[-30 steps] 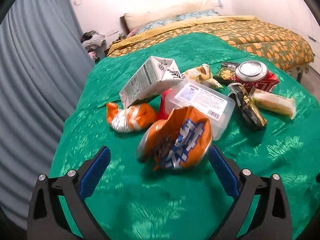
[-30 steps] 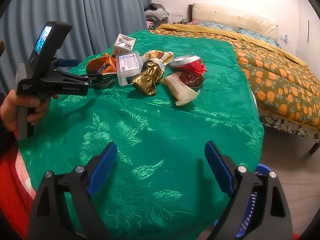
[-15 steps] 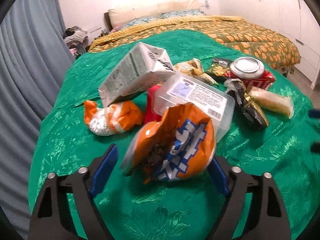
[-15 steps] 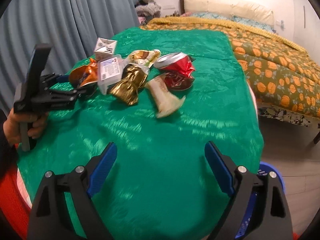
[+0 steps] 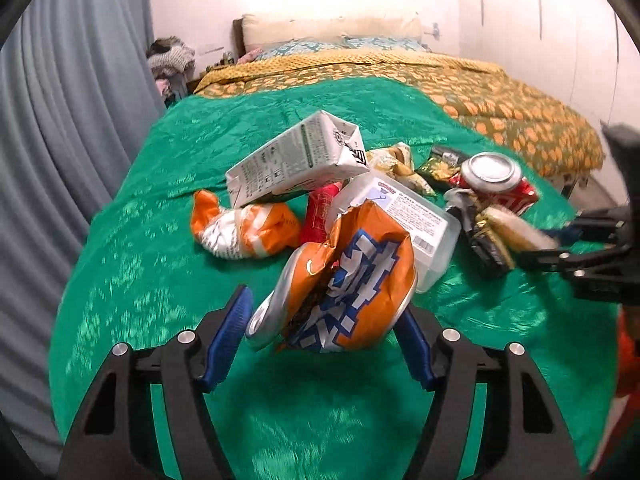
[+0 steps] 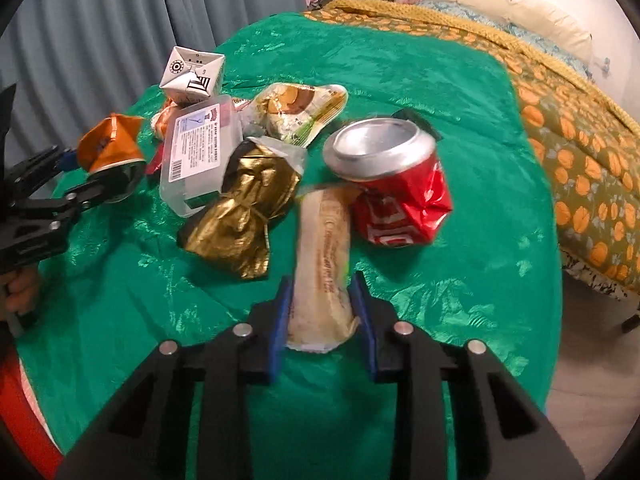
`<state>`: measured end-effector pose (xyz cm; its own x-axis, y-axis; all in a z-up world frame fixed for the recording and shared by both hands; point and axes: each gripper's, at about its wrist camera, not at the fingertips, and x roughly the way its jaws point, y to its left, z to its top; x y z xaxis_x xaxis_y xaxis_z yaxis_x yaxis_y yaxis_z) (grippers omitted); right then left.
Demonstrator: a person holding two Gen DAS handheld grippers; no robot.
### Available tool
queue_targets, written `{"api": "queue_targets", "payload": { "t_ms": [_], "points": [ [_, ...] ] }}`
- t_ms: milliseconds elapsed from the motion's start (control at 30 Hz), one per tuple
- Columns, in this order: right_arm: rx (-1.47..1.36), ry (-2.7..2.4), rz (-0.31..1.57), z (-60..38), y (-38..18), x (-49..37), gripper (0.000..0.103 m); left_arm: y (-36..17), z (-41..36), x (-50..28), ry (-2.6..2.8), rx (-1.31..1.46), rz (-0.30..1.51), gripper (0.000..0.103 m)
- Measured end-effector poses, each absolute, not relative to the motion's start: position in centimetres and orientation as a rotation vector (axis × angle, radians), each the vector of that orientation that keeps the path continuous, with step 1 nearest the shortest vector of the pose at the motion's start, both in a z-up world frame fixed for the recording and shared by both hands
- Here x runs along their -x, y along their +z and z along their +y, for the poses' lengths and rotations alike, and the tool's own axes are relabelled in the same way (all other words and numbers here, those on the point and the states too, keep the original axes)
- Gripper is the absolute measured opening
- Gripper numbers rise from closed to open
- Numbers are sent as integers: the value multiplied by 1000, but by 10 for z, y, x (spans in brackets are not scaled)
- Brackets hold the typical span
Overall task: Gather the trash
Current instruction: 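Grasp the orange chip bag with the left tool while the right tool grasps the snack bar wrapper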
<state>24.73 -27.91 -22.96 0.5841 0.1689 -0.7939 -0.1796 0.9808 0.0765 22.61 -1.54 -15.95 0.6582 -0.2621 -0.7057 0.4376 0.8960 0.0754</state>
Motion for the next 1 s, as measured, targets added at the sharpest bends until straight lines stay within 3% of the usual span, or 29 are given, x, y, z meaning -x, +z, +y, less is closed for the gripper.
{"api": "queue_targets", "payload": {
  "t_ms": [400, 567, 767, 833, 1000],
  "points": [
    [-124, 293, 928, -267, -214, -151, 24, -159, -20, -156, -476, -134, 951, 70],
    [-76, 263, 966, -263, -225, -135, 24, -168, -28, -126, -471, -172, 935, 74],
    [-50, 244, 978, -265, -226, -140, 42, -173, -25, -129, -496, -185, 920, 78],
    [-28, 246, 981, -263, -224, -142, 54, -175, -23, -128, -505, -185, 928, 80],
    [24, 261, 994, -256, -220, -144, 54, -176, -22, -124, -507, -218, 913, 83]
  ]
}}
